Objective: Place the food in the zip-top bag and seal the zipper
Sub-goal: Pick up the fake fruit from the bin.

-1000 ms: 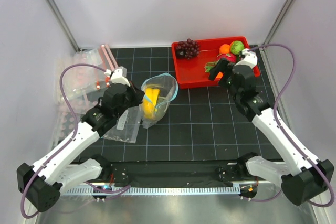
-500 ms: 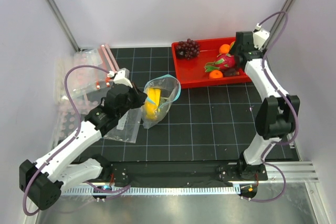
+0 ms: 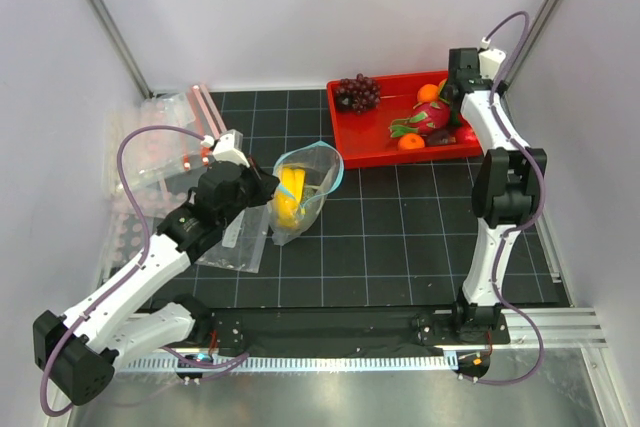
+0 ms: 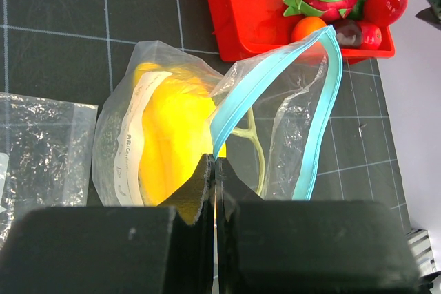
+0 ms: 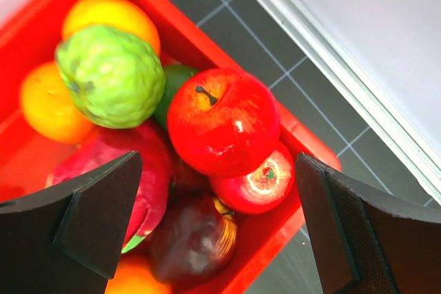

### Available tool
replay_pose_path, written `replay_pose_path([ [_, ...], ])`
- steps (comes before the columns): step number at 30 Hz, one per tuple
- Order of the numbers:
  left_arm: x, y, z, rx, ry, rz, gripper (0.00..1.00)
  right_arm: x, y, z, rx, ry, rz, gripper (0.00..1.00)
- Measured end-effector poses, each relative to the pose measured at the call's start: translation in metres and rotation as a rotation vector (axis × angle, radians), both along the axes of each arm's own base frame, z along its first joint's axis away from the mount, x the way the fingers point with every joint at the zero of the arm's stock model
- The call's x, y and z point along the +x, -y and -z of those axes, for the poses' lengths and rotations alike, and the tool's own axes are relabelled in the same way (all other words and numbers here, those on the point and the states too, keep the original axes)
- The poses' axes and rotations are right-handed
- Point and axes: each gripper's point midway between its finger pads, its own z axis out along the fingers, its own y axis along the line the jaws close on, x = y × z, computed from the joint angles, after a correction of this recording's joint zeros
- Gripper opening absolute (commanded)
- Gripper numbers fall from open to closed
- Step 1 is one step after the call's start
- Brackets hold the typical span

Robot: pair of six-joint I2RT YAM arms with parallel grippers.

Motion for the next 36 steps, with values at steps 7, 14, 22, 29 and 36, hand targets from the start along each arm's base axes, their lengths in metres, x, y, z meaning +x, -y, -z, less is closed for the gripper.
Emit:
replay_pose_path([
  [7,0.000,0.000,0.000,0.000,0.000,0.000,0.00,0.005,0.005,0.016,-0.008,-0.037,-0.012,1.00],
  [14,0.000,0.000,0.000,0.000,0.000,0.001,0.00,0.012,0.030,0.032,-0.015,-0.039,0.026,0.97],
  [22,0.000,0.000,0.000,-0.001,-0.001,0.003,0.00,0.017,0.033,0.044,0.008,0.007,0.030,0.58],
  [29,0.000,0.000,0.000,0.000,-0.001,0.003,0.00,0.007,0.021,0.033,0.046,0.044,0.001,0.49],
  [36,-0.001,0.002,0.000,-0.004,-0.004,0.014,0.00,-0.025,-0.022,-0.018,0.117,0.110,-0.101,0.46],
])
